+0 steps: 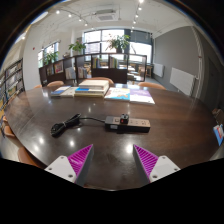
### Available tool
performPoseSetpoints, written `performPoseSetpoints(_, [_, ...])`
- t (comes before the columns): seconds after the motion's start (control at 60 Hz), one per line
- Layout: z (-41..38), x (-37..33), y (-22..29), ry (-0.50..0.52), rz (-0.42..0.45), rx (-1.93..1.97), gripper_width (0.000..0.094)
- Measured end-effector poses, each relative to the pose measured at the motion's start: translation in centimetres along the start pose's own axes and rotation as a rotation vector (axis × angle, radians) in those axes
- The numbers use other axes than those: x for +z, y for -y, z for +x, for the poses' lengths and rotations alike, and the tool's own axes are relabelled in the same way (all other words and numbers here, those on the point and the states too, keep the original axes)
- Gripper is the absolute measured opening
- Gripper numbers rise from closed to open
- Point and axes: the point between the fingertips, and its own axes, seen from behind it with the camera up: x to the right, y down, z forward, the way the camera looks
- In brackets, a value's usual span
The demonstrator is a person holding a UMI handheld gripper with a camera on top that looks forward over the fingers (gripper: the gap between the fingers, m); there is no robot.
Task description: Unplug charger
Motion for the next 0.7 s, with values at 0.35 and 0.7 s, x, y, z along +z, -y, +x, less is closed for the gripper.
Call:
performPoseSetpoints(0.35, [6.0, 15.5, 3.2, -0.084, -0.01, 0.082, 0.0746])
performPoseSetpoints(0.7, [5.7, 22.0, 6.9, -0.066, 0.092, 0.117, 0.0231])
